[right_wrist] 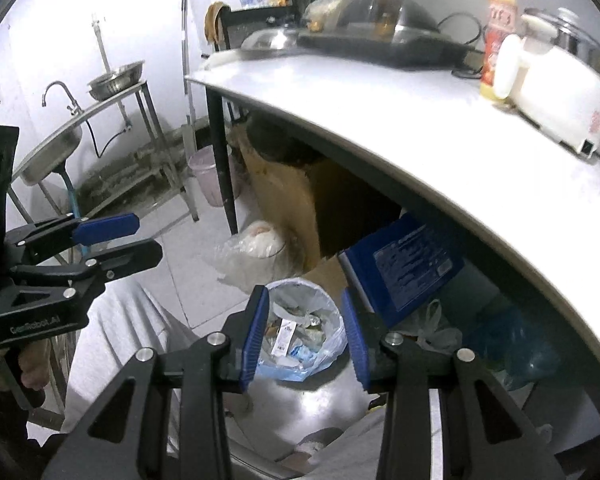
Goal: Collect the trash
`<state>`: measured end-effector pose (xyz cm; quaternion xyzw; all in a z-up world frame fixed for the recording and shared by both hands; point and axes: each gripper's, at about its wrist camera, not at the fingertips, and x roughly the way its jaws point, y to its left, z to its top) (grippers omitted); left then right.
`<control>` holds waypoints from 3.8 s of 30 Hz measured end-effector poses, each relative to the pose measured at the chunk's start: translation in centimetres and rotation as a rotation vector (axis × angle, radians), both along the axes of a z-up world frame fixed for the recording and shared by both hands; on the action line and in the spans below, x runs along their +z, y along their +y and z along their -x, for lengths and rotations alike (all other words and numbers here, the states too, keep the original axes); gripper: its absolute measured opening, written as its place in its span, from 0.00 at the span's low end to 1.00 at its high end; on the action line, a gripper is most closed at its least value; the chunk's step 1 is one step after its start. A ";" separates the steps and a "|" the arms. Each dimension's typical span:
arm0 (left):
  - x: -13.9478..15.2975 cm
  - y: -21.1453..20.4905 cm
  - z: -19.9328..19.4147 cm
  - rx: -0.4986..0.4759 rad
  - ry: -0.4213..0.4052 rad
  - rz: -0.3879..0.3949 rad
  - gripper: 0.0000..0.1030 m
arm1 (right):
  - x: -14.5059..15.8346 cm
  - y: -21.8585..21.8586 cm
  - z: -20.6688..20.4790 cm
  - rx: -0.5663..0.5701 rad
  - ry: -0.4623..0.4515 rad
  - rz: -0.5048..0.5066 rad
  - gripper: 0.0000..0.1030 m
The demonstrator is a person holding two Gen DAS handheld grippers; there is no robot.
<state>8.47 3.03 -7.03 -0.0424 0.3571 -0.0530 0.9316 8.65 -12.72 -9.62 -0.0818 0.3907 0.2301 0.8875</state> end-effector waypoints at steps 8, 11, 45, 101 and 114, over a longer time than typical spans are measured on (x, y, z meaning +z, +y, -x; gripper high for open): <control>4.0 -1.6 1.7 -0.024 -0.105 -0.013 0.70 | 3.4 -1.4 1.6 -0.007 -0.068 -0.011 0.40; 5.4 -2.1 2.4 -0.026 -0.147 -0.026 0.74 | 5.1 -2.3 2.2 -0.016 -0.106 -0.029 0.46; 10.1 -3.1 5.6 0.059 -0.365 -0.079 1.00 | 13.7 -6.6 7.2 -0.122 -0.399 -0.151 0.91; 8.1 -0.2 4.9 0.088 -0.293 -0.039 1.00 | 10.9 -2.5 5.2 -0.064 -0.317 -0.094 0.91; 8.3 -0.1 4.9 0.082 -0.295 -0.046 1.00 | 10.8 -2.5 5.2 -0.064 -0.312 -0.094 0.91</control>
